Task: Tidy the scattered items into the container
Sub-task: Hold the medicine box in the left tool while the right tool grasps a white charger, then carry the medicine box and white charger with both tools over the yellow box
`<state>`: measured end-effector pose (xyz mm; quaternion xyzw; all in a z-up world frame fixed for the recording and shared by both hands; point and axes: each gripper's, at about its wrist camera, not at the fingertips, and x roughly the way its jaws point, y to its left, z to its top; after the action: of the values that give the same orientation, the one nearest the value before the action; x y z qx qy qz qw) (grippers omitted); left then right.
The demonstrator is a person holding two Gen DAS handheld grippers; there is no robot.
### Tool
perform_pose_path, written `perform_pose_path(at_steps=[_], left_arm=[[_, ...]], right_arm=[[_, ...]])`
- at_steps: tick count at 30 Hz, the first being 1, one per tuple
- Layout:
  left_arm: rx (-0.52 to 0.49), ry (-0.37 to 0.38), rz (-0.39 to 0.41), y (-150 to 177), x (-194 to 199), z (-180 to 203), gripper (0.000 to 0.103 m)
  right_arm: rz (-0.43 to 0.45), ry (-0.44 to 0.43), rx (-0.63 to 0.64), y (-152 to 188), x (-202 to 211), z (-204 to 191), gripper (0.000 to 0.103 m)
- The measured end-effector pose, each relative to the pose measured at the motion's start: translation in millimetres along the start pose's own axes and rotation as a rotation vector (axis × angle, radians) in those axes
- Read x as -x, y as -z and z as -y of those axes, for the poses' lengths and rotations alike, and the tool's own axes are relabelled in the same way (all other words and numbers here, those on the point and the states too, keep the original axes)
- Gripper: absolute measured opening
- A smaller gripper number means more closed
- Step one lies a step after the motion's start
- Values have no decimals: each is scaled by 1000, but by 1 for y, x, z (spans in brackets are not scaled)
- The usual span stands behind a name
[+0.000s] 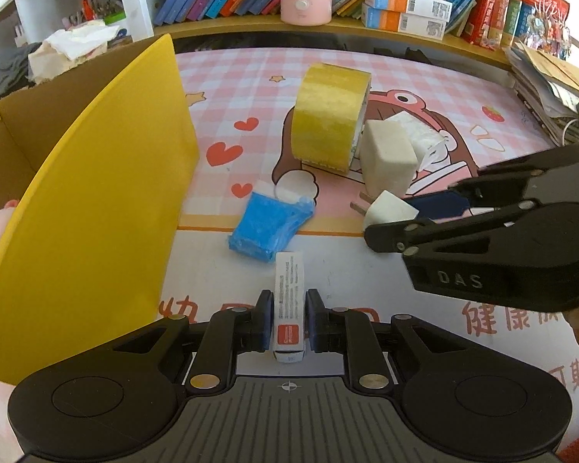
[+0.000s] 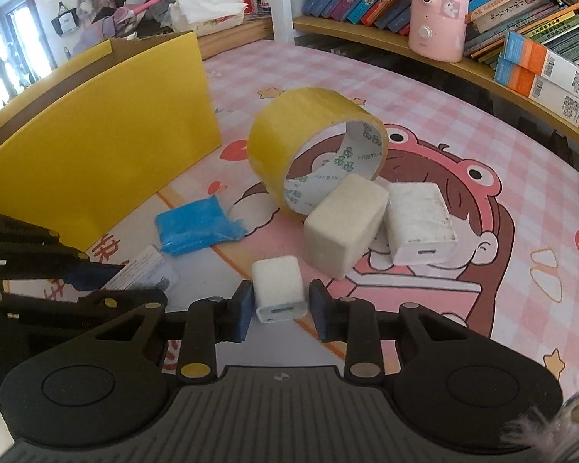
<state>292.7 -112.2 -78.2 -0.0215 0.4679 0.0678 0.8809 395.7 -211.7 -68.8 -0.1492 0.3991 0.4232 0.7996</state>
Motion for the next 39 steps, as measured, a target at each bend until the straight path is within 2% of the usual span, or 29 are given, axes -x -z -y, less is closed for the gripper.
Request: perform_pose_path(at_steps=[2,5,7,18,39], left_arm=[[-6,1,6,1,0,1,14],[5,4,6,2,1,-1,13],[14,5,3,2,2,-2,13],[27,47,32,1,27,0,13],[13,119,81,32,86,4,13]], right_arm=[[2,5,16,-2,-3,-2,33],[-1,11,54,-3,-4,-6,25],[-6,11,61,-2,-3,-8,25],[21,6,-21,8,30,-13,25],[42,19,-141,46,98,-45,25]])
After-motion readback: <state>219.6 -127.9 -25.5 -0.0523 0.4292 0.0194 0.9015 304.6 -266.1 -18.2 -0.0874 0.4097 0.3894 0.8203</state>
